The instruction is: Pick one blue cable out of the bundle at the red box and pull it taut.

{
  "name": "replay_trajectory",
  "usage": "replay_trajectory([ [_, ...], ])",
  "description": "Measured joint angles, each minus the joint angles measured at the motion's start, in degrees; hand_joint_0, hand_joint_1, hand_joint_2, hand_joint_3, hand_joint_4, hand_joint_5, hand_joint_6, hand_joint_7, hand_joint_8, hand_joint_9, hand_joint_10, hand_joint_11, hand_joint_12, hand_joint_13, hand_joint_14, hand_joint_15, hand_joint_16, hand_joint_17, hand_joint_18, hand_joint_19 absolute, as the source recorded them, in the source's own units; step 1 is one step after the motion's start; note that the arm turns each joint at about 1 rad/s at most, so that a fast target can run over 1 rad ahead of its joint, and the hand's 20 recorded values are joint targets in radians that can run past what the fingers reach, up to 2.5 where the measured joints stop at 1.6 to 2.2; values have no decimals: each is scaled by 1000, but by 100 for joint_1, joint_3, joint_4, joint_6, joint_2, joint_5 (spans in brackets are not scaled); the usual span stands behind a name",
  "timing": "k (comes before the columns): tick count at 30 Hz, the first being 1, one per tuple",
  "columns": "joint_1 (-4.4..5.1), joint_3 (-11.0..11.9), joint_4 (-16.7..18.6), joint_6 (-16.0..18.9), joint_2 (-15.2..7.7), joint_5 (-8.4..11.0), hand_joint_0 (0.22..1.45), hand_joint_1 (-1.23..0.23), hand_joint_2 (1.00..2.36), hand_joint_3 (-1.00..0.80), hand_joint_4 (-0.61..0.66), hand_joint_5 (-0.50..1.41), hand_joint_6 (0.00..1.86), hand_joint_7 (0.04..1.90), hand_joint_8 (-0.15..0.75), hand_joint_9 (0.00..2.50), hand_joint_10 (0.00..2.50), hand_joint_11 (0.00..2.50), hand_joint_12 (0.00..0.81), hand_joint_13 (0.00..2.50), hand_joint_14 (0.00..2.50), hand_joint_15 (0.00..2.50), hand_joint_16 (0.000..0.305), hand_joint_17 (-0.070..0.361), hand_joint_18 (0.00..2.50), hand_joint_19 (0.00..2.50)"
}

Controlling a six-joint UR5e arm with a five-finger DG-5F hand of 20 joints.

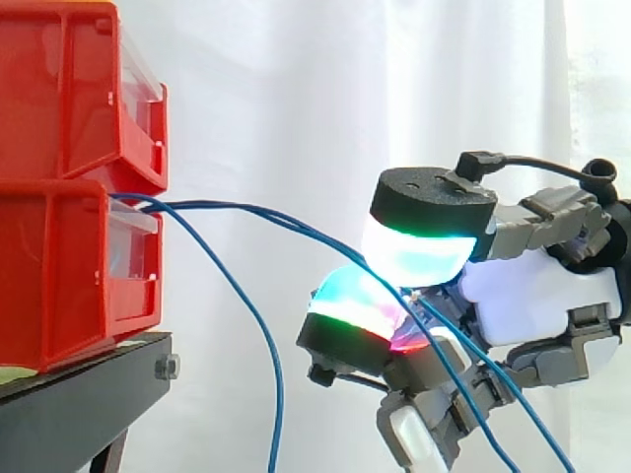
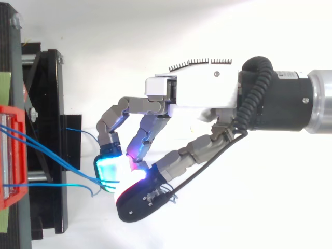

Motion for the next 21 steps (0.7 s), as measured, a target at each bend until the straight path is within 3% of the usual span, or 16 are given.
replay_trajectory([
  [9, 2, -1, 8, 3, 0, 47, 597, -681, 1045, -40, 101, -158, 877, 1076, 394, 1061, 10, 1024, 442, 880, 15, 524, 66, 148, 787, 443],
  [17, 10, -1, 9, 44, 0, 56, 560, -586, 1242, -91, 102, -158, 854, 1025, 400, 1047, 10, 986, 446, 862, 16, 510, 67, 151, 778, 448],
  [21, 12, -1, 27, 47, 0, 83, 558, -572, 1266, -95, 121, -158, 845, 1012, 406, 1032, 10, 977, 448, 859, 16, 513, 67, 152, 771, 453],
])
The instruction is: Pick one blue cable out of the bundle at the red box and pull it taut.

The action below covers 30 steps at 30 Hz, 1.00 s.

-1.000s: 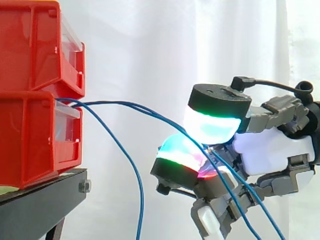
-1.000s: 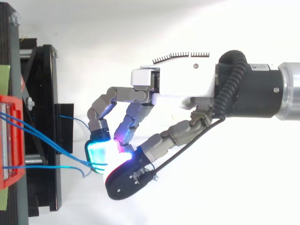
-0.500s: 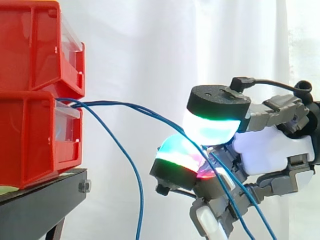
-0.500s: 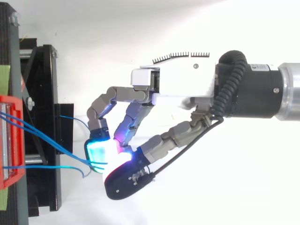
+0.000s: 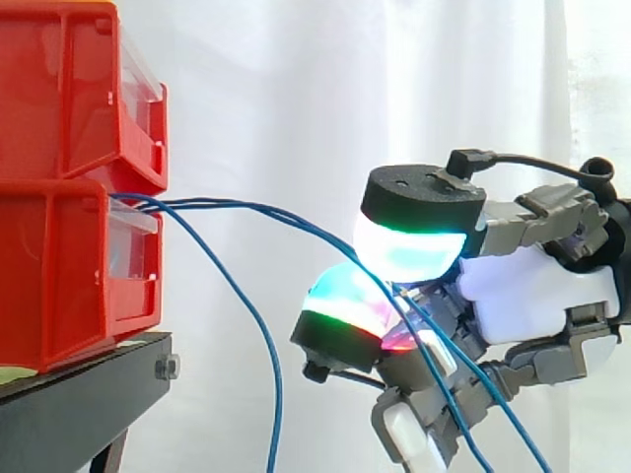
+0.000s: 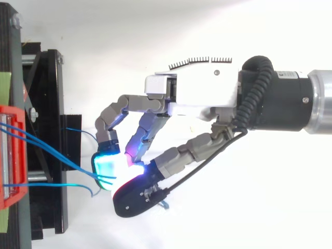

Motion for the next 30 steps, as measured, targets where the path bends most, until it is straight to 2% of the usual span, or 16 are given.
replay_trajectory([
  [6, 7, 1, 24, 0, 0, 39, 561, -573, 1273, -84, 156, -155, 833, 930, 418, 1009, 10, 949, 449, 852, 16, 509, 67, 151, 761, 446],
  [14, 15, 1, 33, 4, 0, 45, 570, -598, 1246, -84, 183, -149, 805, 944, 420, 1001, 13, 957, 447, 853, 16, 518, 67, 151, 761, 448],
  [20, 16, 0, 35, 9, 0, 72, 611, -663, 1000, -47, 193, -152, 813, 968, 422, 1011, 9, 986, 442, 856, 17, 527, 66, 148, 754, 454],
  [25, 16, 0, 35, 14, 0, 76, 545, -673, 1011, -316, 155, -162, 812, 1017, 370, 968, 16, 1033, 392, 806, 18, 560, 54, 120, 655, 511],
  [30, 12, 0, 35, 13, 0, 76, 521, -641, 1003, -446, 161, -162, 814, 1006, 378, 979, 14, 1034, 400, 816, 20, 559, 55, 124, 668, 514],
])
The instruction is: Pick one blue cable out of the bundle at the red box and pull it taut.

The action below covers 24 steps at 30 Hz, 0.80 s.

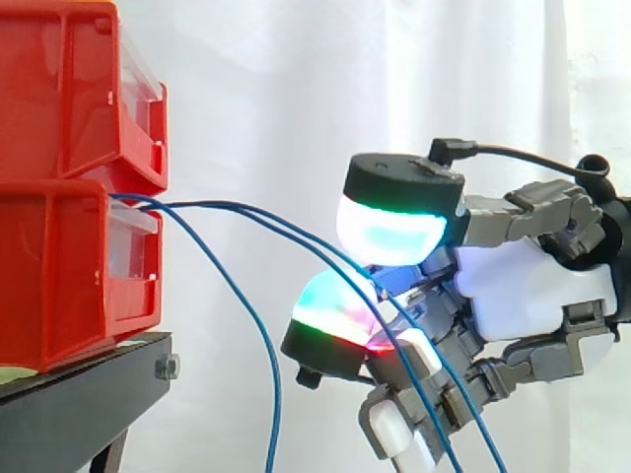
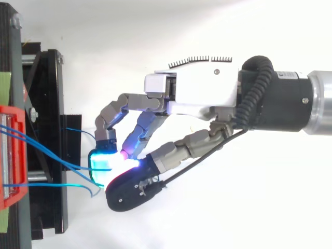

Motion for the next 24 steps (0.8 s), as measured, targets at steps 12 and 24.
replay_trajectory([
  [12, -29, -2, 0, -28, 0, 10, 583, -566, 1012, -335, 140, -157, 823, 1038, 366, 1001, 15, 1054, 386, 819, 19, 572, 52, 117, 661, 527],
  [24, -31, -2, 0, -43, 0, 32, 548, -600, 1006, -413, 163, -170, 847, 999, 379, 997, 14, 1057, 395, 824, 18, 571, 54, 121, 679, 519],
])
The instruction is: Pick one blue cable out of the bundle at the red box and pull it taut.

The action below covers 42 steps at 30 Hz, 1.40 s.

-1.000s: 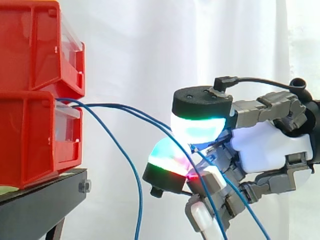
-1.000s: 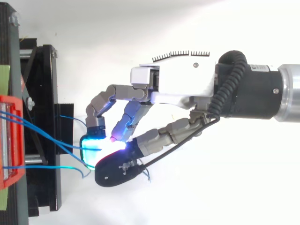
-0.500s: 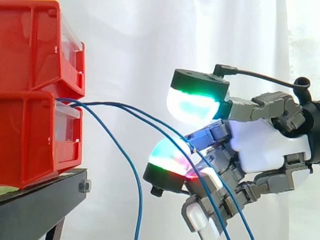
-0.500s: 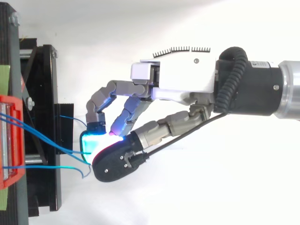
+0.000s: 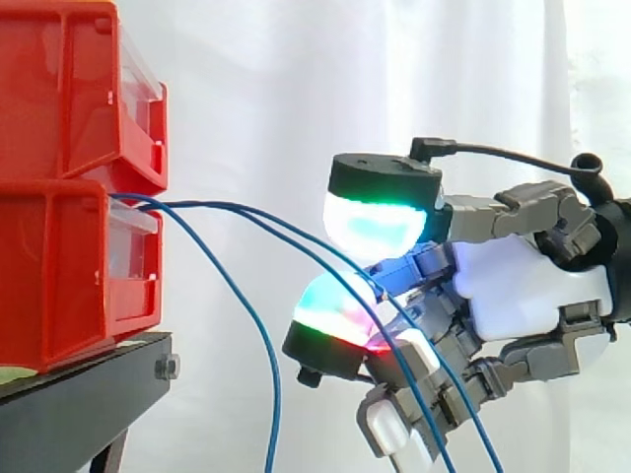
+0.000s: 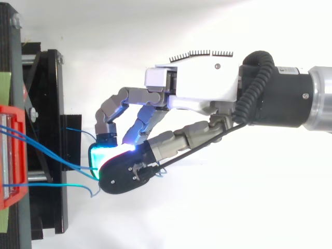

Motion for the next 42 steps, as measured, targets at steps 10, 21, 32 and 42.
replay_trajectory([
  [10, 12, -2, 0, 0, 0, 2, 550, -678, 1006, -403, 182, -166, 861, 1039, 372, 1003, 15, 1081, 394, 827, 20, 564, 54, 121, 688, 510],
  [21, 21, 1, 0, 0, 0, 3, 604, -718, 1015, -191, 185, -158, 900, 1079, 383, 1026, 12, 1105, 404, 853, 18, 559, 55, 123, 723, 498],
  [32, 19, 2, 0, 0, 0, 2, 618, -752, 1015, -104, 172, -149, 908, 1081, 398, 1061, 11, 1127, 411, 873, 17, 556, 57, 127, 747, 486],
  [42, 18, 1, 0, 0, 0, 6, 626, -817, 1011, 20, 148, -116, 896, 1228, 431, 1165, 9, 1196, 427, 913, 17, 557, 60, 135, 804, 453],
])
